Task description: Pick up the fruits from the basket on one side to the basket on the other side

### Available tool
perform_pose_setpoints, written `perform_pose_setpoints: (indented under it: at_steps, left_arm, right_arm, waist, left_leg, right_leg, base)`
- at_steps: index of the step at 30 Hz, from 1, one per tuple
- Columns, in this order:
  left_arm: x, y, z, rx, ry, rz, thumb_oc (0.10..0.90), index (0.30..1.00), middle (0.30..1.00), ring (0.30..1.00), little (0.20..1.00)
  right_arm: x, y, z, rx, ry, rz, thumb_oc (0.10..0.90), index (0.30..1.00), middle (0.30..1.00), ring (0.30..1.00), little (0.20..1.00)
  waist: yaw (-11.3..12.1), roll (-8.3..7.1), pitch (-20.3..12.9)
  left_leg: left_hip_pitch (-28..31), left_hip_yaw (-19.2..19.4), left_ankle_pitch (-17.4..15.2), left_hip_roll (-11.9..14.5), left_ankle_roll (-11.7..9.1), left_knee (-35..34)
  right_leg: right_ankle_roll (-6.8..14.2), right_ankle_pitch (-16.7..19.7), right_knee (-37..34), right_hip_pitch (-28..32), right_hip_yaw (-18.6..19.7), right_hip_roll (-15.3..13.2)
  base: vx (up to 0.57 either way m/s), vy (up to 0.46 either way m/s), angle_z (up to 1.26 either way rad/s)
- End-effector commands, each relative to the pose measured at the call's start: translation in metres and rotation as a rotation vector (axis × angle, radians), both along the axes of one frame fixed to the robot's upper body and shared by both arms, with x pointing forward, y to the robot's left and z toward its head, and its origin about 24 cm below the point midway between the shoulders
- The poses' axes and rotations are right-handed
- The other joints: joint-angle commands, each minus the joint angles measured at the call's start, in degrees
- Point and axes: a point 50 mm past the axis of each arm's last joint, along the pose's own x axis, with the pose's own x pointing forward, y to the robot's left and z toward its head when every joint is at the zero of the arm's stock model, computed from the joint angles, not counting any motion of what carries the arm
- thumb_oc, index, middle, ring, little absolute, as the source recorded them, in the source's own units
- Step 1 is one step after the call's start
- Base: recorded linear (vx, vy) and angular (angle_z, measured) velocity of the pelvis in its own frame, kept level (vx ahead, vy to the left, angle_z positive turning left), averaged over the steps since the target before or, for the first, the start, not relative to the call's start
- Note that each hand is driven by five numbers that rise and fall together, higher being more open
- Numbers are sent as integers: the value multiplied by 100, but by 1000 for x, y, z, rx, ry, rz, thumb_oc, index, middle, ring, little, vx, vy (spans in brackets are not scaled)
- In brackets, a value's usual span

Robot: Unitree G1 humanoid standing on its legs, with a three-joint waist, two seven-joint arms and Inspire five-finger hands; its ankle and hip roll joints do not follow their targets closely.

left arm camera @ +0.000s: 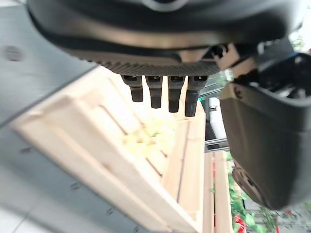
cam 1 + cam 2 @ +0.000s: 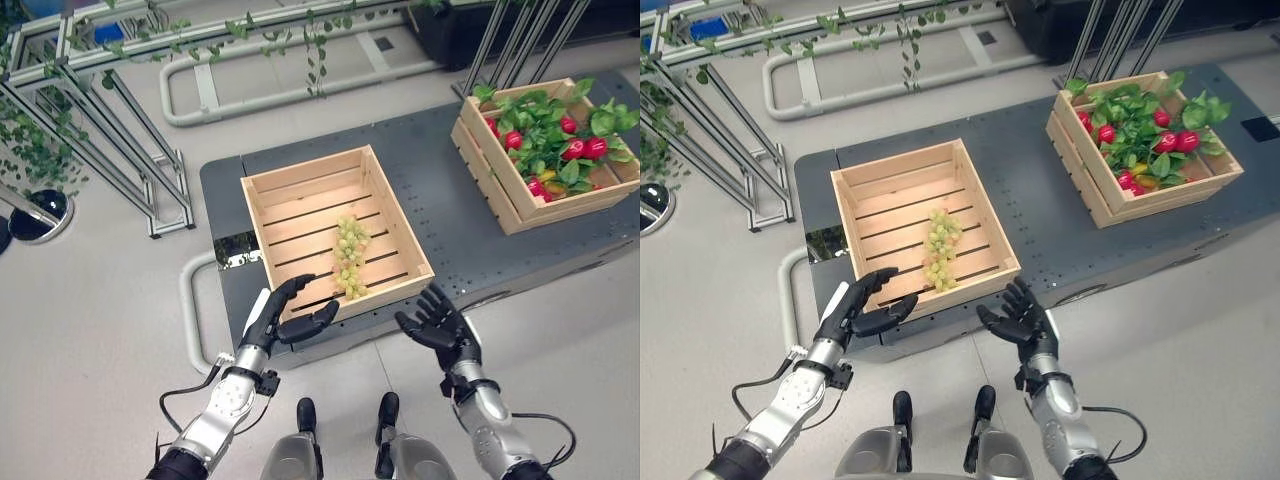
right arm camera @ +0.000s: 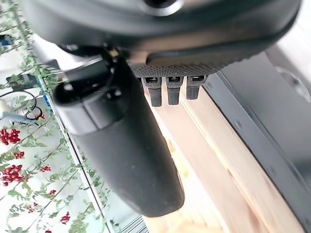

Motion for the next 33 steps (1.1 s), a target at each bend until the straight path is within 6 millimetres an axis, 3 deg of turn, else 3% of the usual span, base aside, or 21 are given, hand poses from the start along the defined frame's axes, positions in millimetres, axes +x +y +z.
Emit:
perform_pose_setpoints:
  at_steps: [1,5,15,23,33]
  left_arm:
    - [23,1,83,-60,-465,33,800,900,900,900,900]
    - [40,9,110,-74,-599,201,800,900,900,900,900]
    - [74,3,171,-52,-728,325,800,900,900,900,900]
    - [105,4,207,4,-699,410,800,900,900,900,900]
    - [116,-6,235,51,-721,449,800,900,900,900,900]
  right_arm:
    - [13,10,41,24,-239,14,800,900,900,900,900]
    - [25,20,53,11,-280,41,800,900,900,900,900]
    - [55,27,90,-50,-367,70,800,900,900,900,900]
    - [70,37,116,-76,-428,91,800,900,900,900,900]
    - [79,43,128,-98,-450,119,800,900,900,900,900]
  waist:
    - [-166,-55,-59]
    - [-210,-3,232]
    - [-384,-10,930]
    - [-552,-97,930]
    - [-647,-225,930]
  left_leg:
    - [-328,-341,-247,-28,-12,284]
    - [-577,-458,-215,-113,-21,258]
    - [-1521,-356,-299,-189,-63,1055]
    - [-2521,-121,-312,-182,-41,1395]
    - [-3190,51,-364,-133,-22,1679]
  right_leg:
    - [77,-763,863,-153,-32,-415]
    - [66,-842,1157,-574,3,-422]
    - [-51,-1089,2060,-1544,147,-398]
    - [-57,-1150,2468,-2581,256,-350]
    - [-61,-1132,2626,-3217,294,-281]
  base:
    - [-26,46,-5]
    - [-56,46,3]
    - [-63,29,1]
    - [-32,17,-2]
    - [-16,13,-4]
